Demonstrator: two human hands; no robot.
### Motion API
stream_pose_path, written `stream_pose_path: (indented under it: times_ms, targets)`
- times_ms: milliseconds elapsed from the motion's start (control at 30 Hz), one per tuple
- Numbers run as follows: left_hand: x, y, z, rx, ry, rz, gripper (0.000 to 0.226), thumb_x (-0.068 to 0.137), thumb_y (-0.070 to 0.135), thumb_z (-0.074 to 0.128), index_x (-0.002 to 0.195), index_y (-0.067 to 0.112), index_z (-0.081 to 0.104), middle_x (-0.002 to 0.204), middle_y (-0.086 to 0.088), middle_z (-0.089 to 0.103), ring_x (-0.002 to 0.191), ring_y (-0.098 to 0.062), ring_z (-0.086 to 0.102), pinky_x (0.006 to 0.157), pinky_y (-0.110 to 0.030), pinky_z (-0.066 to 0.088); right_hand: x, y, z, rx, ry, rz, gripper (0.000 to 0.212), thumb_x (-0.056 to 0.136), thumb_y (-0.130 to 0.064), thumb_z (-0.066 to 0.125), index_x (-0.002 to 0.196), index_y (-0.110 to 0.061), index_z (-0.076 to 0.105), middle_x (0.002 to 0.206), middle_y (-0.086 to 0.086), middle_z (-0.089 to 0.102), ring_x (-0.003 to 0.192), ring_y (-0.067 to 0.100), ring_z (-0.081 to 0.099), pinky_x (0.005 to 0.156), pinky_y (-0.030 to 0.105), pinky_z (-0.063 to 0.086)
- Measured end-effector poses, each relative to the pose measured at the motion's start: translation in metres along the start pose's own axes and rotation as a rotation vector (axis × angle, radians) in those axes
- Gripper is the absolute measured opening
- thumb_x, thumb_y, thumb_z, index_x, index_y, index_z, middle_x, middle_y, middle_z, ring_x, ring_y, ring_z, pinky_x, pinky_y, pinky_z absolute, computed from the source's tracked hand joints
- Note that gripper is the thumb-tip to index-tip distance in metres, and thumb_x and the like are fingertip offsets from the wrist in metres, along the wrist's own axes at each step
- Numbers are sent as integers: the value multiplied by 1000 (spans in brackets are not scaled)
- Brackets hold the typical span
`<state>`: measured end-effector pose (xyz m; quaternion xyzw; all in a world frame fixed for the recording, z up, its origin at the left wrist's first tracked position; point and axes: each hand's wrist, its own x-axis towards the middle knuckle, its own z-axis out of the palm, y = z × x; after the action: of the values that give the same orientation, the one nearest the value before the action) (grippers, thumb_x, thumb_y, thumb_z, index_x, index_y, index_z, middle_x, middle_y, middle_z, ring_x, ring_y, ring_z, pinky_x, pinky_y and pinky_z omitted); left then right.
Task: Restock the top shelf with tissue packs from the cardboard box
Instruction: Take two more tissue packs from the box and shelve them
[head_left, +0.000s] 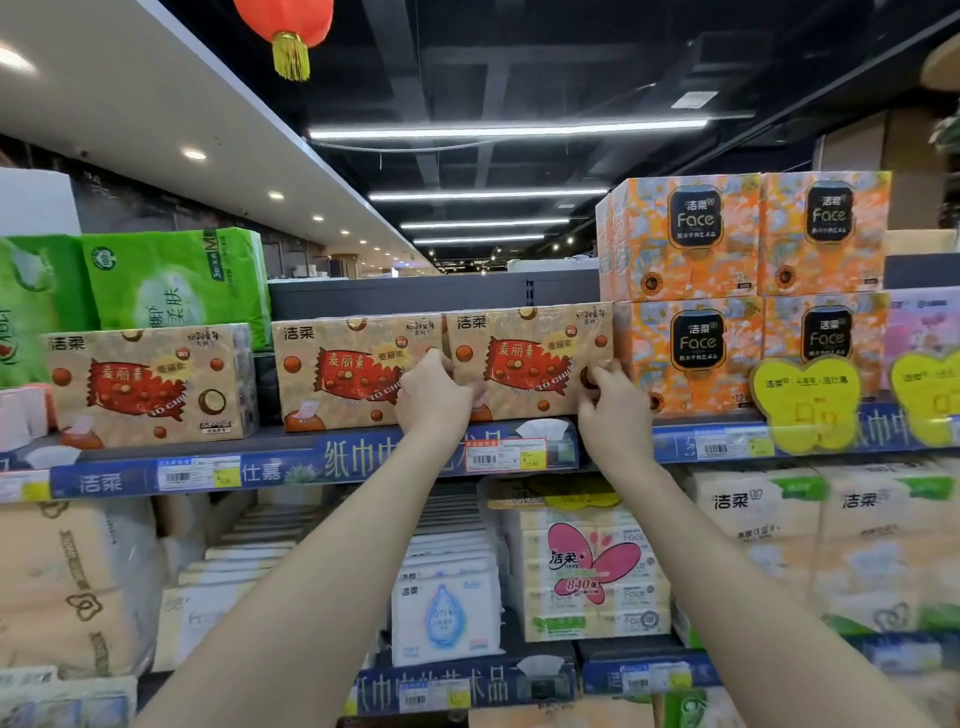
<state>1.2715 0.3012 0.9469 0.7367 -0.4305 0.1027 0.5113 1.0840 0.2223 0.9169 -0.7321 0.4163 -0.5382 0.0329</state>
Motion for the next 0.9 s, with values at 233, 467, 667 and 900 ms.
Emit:
stream_pose_path:
  times_ms: [233,467,667,900]
  targets:
    - [1,-2,2,21,-4,-29,39,83,48,83,104,24,60,102,3,68,93,-21,63,77,-37,54,1,-10,-12,213,-33,164,54,98,-1,46,151,-12,49,143,9,61,132,29,54,114,37,35]
    - [3,-1,7,-19,-10,-33,44,83,47,84,113,19,71,111,-1,73,102,-23,67,77,-35,54,15,-4,-15,415,-156,262,62,101,-18,54,159,-19,33,161,2,40,148,21,37,119,44,37]
    - [9,-6,3,-97,-78,-27,45,85,38,84,123,17,74,124,-2,73,110,-19,65,86,-32,53,23,-4,-21,486,-268,297,79,98,-40,64,162,-19,23,166,1,30,151,20,31,119,43,35]
    - [0,-11,-9,12,-85,78,49,85,44,81,127,20,72,116,3,75,105,-14,68,81,-33,57,12,-11,-28,289,-267,198,75,99,-29,62,162,-18,23,165,3,32,149,24,34,116,40,34]
